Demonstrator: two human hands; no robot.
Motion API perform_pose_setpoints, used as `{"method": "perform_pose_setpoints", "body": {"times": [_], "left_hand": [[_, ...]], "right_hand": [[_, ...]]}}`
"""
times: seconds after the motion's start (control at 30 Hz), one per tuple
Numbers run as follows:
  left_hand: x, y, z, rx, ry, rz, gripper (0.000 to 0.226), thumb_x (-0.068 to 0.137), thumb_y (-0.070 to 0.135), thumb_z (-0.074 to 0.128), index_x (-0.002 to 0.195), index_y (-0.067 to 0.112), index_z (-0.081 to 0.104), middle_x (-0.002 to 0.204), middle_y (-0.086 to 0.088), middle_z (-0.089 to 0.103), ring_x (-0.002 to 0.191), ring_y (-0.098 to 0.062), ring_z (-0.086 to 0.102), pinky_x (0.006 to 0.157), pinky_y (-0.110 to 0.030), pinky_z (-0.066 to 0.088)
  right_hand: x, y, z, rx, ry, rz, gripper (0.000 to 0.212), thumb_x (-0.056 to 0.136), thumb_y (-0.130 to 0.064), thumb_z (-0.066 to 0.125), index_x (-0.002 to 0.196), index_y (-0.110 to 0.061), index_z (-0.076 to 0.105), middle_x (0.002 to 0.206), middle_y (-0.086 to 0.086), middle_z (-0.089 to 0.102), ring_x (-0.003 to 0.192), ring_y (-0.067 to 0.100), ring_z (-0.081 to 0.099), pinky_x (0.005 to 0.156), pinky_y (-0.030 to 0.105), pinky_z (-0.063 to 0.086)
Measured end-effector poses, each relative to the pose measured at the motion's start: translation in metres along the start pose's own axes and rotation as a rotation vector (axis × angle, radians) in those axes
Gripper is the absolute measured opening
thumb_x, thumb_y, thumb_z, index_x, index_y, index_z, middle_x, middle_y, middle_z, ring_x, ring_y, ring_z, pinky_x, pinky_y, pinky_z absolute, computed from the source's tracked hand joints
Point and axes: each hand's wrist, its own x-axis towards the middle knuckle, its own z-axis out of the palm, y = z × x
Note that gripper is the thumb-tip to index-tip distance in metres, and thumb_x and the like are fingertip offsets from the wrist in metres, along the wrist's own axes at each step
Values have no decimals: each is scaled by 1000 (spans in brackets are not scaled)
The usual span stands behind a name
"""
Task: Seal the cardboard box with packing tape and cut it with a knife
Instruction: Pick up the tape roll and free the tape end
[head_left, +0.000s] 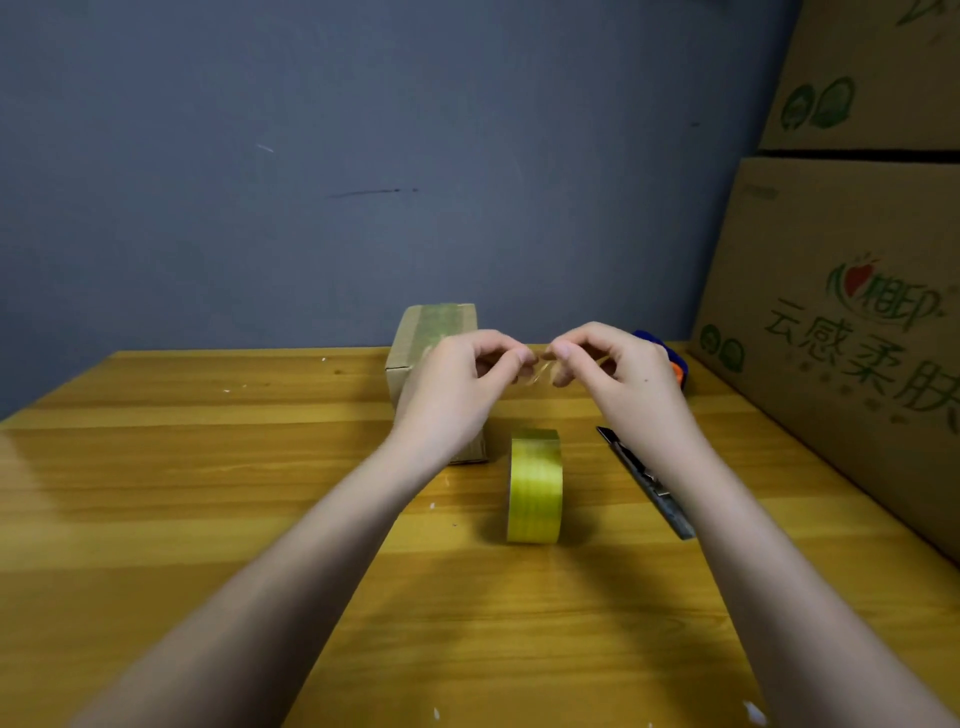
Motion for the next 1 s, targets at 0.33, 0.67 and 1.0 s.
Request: {"method": "perform_pose_setpoints", "body": {"times": [0.33, 0.67, 1.0], "left_hand": [[-26, -36, 14, -200, -49, -275, 16, 95, 29, 49, 84, 23, 58, 74, 5, 66, 62, -14, 65, 66, -30, 46], [-50, -35, 42, -338, -417, -475, 60, 75, 62, 56, 108, 13, 66, 105, 2, 65, 97, -12, 58, 86, -25, 44], [-45, -27, 52, -604, -306, -457, 25, 98, 31, 46, 94, 7, 53, 56, -9, 62, 47, -18, 59, 50, -27, 48]], "right_hand": [[4, 2, 3, -176, 35, -98, 10, 89, -33, 59, 92, -25, 66, 79, -12, 66, 80, 9, 62, 70, 39, 54], [7, 4, 4, -615, 123, -451, 15, 94, -26, 51, 91, -15, 61, 88, 1, 61, 73, 18, 59, 57, 34, 48], [8, 15, -6, -472, 110, -205, 14, 94, -31, 50, 94, -21, 59, 90, -11, 57, 77, 3, 48, 60, 22, 45]]}}
